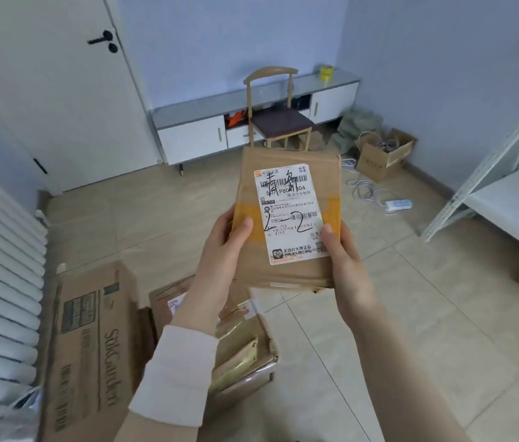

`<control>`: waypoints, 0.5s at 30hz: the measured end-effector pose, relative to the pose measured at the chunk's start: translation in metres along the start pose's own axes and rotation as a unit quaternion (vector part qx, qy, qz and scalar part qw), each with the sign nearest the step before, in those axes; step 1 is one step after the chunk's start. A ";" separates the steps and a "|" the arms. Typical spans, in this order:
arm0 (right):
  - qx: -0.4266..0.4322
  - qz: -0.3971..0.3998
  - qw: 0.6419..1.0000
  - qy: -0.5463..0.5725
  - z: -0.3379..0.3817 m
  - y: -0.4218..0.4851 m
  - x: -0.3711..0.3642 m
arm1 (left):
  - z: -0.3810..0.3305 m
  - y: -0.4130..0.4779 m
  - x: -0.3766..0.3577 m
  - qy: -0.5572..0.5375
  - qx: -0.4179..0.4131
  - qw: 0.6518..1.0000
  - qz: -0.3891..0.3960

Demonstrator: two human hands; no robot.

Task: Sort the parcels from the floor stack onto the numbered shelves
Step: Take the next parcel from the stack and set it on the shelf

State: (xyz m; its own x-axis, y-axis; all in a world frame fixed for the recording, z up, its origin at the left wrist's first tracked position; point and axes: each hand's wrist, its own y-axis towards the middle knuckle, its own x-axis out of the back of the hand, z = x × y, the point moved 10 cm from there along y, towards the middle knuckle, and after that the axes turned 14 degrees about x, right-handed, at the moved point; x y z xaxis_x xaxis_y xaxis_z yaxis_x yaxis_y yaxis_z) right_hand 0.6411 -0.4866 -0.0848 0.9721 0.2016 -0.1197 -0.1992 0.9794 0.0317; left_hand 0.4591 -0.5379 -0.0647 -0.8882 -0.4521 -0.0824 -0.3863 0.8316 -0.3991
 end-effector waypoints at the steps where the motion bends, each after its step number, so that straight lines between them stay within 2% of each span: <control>1: 0.009 -0.019 1.000 0.003 0.006 0.001 0.027 | 0.001 0.002 -0.029 0.009 -0.003 1.000 0.019; 9: 0.055 -0.194 0.979 -0.005 0.049 -0.025 0.229 | 0.017 -0.012 -0.253 0.073 -0.027 0.979 0.190; 15: 0.066 -0.307 0.949 -0.004 0.058 -0.059 0.337 | 0.038 -0.034 -0.378 0.116 -0.025 0.947 0.299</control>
State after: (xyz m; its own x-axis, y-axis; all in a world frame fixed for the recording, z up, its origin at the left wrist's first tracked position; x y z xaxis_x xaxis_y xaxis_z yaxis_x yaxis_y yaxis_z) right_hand 0.9876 -0.4764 -0.0694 0.9006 -0.4085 -0.1486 0.4229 0.9024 0.0821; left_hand 0.8174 -0.4073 -0.0549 -0.9802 0.1832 -0.0747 0.1973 0.9335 -0.2995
